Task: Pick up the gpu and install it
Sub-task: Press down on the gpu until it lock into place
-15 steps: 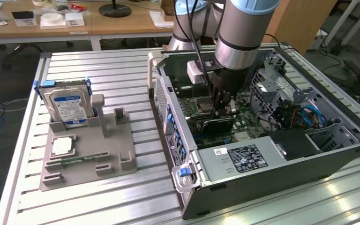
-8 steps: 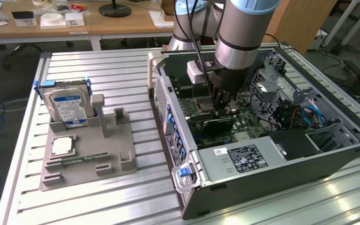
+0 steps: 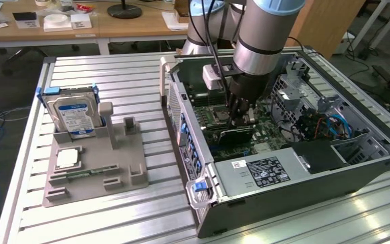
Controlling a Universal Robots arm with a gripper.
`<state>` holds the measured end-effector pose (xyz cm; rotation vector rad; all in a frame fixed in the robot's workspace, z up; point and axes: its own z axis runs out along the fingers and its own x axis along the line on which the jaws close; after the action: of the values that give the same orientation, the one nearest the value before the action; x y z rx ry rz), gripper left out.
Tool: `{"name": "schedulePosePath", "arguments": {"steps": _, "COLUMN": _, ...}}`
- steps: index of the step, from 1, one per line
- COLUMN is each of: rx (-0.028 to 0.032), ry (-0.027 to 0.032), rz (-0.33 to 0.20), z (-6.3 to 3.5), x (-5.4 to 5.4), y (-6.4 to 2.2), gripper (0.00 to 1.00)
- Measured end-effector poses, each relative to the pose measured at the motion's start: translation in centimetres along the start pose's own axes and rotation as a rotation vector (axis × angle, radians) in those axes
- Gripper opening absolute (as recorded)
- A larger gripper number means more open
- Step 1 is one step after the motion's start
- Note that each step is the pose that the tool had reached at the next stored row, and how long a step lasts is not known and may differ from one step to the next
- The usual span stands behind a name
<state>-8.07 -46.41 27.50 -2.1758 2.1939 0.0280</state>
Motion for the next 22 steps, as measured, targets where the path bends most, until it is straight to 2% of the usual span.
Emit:
{"name": "schedulePosePath", "arguments": {"steps": 10, "rx": -0.0011, "ry": -0.0005, "rz": -0.015, "z": 0.11, "x": -0.4, "y": 0.61, "gripper": 0.1}}
{"name": "schedulePosePath", "arguments": {"steps": 16, "rx": -0.0012, "ry": -0.0007, "rz": -0.017, "z": 0.29, "x": -0.4, "y": 1.5, "gripper": 0.1}}
{"name": "schedulePosePath", "arguments": {"steps": 22, "rx": -0.0012, "ry": -0.0007, "rz": -0.017, "z": 0.66, "x": -0.4, "y": 1.65, "gripper": 0.1}}
